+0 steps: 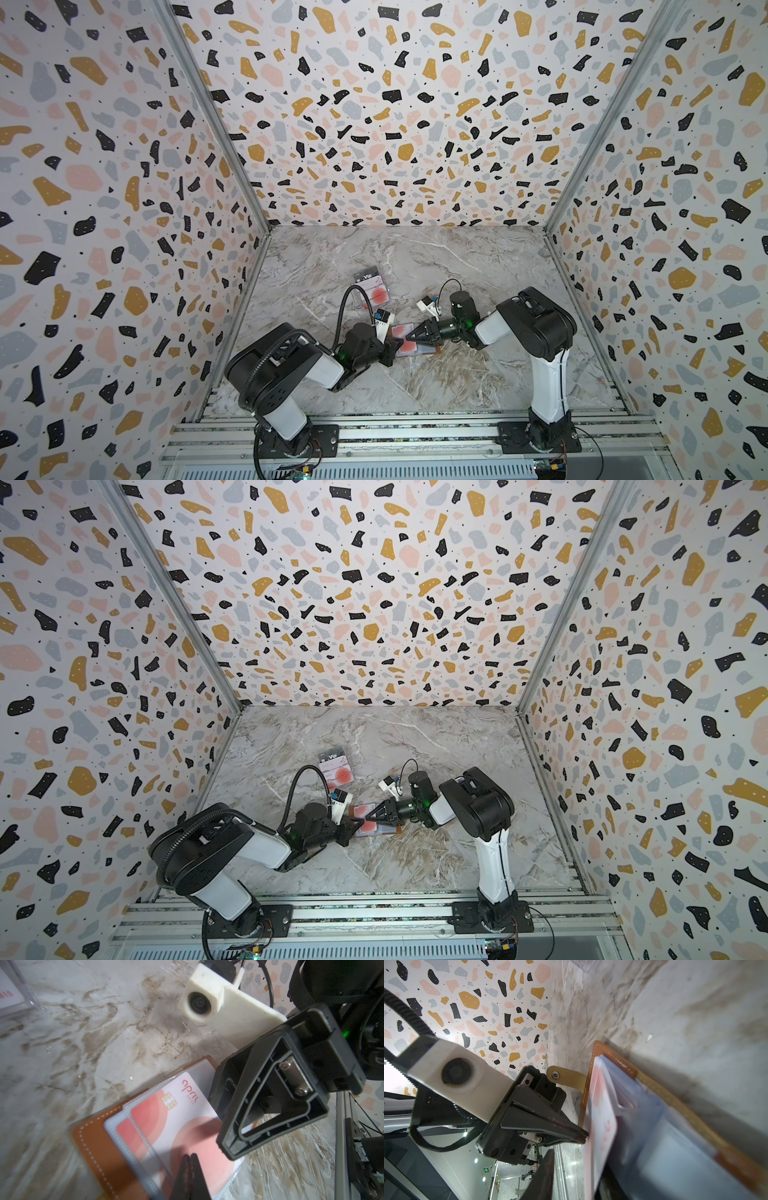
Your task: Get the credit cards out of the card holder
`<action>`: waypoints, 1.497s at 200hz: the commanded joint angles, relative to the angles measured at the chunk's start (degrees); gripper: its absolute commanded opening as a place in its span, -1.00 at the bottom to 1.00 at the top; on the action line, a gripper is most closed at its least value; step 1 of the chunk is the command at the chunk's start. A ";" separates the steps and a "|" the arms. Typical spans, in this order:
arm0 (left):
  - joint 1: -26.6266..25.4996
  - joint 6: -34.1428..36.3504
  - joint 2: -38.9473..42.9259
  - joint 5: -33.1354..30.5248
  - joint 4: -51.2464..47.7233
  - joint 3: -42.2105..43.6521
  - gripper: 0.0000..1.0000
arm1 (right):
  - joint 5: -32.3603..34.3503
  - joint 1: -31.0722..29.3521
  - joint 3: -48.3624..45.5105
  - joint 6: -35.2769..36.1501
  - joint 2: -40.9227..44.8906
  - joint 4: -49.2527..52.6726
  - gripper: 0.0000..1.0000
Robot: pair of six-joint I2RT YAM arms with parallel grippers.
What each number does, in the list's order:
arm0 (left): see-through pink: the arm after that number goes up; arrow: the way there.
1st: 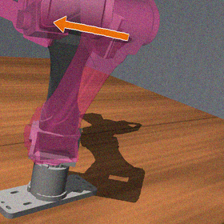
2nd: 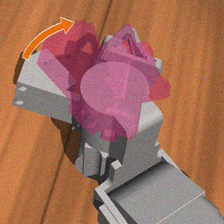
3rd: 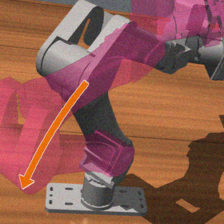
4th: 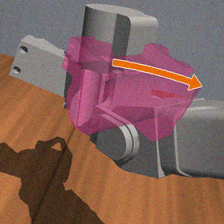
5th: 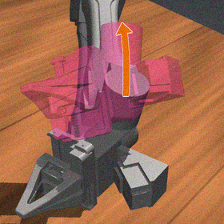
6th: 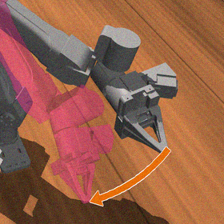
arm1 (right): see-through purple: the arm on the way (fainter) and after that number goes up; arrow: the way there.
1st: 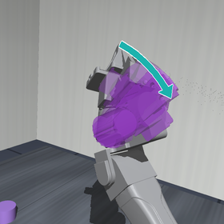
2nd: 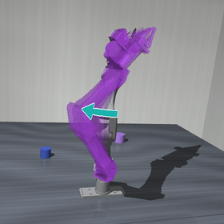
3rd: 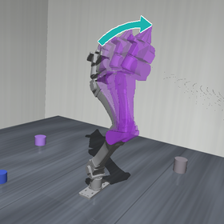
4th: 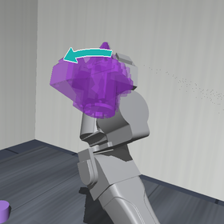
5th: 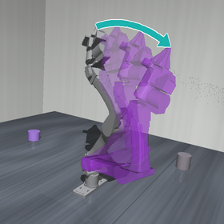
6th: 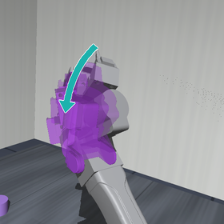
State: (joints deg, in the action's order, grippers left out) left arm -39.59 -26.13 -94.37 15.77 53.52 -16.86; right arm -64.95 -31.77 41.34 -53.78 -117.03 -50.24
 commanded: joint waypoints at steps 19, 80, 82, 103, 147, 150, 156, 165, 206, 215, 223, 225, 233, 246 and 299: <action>-0.21 0.25 -3.26 -1.77 0.48 2.76 -1.00 | -1.65 -0.14 -0.52 -1.54 -0.63 -3.11 -0.36; -0.18 -0.85 -6.03 -2.78 2.37 4.67 -1.00 | -2.68 1.12 -1.18 -2.36 2.79 -3.64 -0.39; -0.21 -0.90 -6.08 -2.81 2.38 4.72 -1.00 | -2.72 1.15 -1.18 -2.38 2.91 -3.64 -0.39; -0.22 -0.95 -6.35 -3.08 2.51 4.99 -1.00 | -2.82 1.52 -1.35 -2.38 3.56 -3.50 -0.41; -0.24 -0.94 -6.44 -3.38 2.38 5.35 -1.00 | -2.99 2.02 -2.19 -2.63 4.46 -3.96 -0.43; -0.27 -0.96 -6.54 -3.44 2.40 5.35 -1.00 | -2.96 2.07 -2.23 -2.59 4.50 -3.98 -0.43; -0.23 -0.95 -6.61 -3.49 2.45 5.31 -1.00 | -2.95 2.15 -2.36 -2.57 4.62 -3.93 -0.44; -0.28 -1.04 -6.77 -3.42 2.55 5.26 -1.00 | -2.99 2.24 -2.58 -2.56 4.83 -3.93 -0.44; -0.31 -1.12 -7.29 -3.38 2.73 4.91 -1.00 | -2.88 3.23 -3.46 -2.14 5.55 -3.56 -0.45; -0.25 -1.12 -7.28 -3.37 2.76 4.91 -1.00 | -2.90 3.42 -3.55 -1.97 5.54 -3.39 -0.45; -0.30 -1.16 -7.31 -3.37 2.76 4.91 -1.00 | -2.82 3.48 -3.55 -1.66 5.65 -2.88 -0.48; -0.31 -1.17 -7.32 -3.33 2.78 4.87 -1.00 | -2.77 3.58 -3.55 -1.57 5.65 -2.68 -0.48; -0.30 -1.18 -7.32 -3.38 2.72 4.82 -1.00 | -2.65 3.61 -3.46 -1.02 5.68 -1.97 -0.49; -0.29 -1.25 -7.29 -3.40 2.65 4.84 -1.00 | -2.47 3.63 -3.21 0.01 5.82 -0.52 -0.52; -0.28 -1.30 -7.23 -3.47 2.87 5.07 -1.00 | -0.10 4.02 -2.19 4.77 7.69 6.97 -0.64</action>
State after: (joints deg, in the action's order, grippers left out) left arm -39.59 -27.70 -99.35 13.98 64.82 -13.50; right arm -65.56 -28.12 37.87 -52.97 -112.81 -47.48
